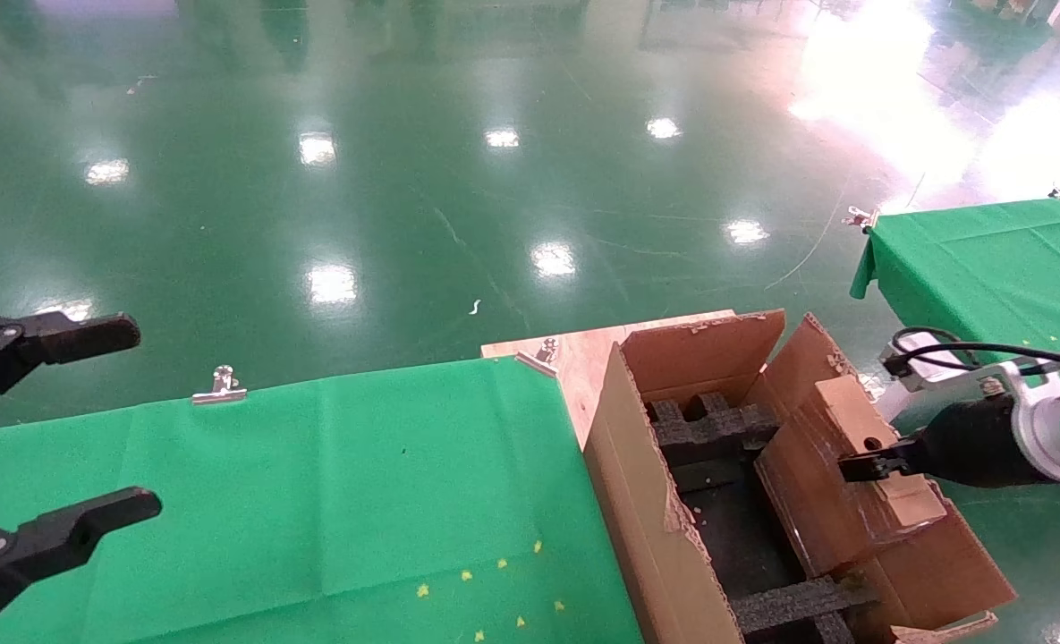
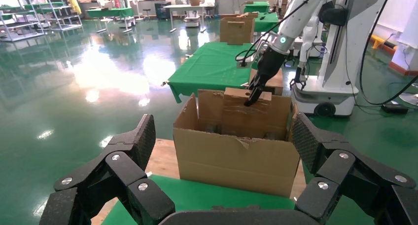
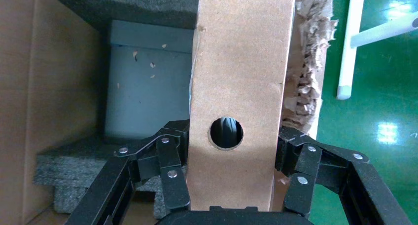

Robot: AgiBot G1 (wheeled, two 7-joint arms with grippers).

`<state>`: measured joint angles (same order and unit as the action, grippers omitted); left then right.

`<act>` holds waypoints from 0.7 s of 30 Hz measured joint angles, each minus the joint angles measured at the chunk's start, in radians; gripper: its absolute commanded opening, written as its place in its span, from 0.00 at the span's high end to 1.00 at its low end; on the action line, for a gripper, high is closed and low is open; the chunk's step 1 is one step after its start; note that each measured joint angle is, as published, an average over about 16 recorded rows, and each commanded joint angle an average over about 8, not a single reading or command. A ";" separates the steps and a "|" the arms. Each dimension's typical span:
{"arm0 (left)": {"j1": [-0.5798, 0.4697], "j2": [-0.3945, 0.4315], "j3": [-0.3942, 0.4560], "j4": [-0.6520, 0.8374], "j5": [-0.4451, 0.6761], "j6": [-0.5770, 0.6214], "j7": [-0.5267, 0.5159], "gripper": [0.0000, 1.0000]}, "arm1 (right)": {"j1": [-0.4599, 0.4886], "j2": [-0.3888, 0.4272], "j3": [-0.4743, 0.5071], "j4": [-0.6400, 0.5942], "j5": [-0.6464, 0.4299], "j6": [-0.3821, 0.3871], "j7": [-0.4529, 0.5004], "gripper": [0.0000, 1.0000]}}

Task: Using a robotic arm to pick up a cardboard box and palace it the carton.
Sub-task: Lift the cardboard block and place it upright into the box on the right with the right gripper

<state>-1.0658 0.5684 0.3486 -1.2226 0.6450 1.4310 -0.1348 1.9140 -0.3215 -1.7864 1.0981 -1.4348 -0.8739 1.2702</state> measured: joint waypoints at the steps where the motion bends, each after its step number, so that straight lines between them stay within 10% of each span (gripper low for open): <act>1: 0.000 0.000 0.000 0.000 0.000 0.000 0.000 0.00 | -0.007 -0.007 -0.002 -0.008 0.003 0.005 -0.003 1.00; 21: 0.000 0.000 0.000 0.000 0.000 0.000 0.000 0.00 | -0.156 -0.151 -0.017 -0.208 0.098 0.079 -0.112 1.00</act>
<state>-1.0658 0.5684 0.3486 -1.2226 0.6450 1.4310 -0.1348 1.7580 -0.4730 -1.8033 0.8906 -1.3365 -0.7954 1.1586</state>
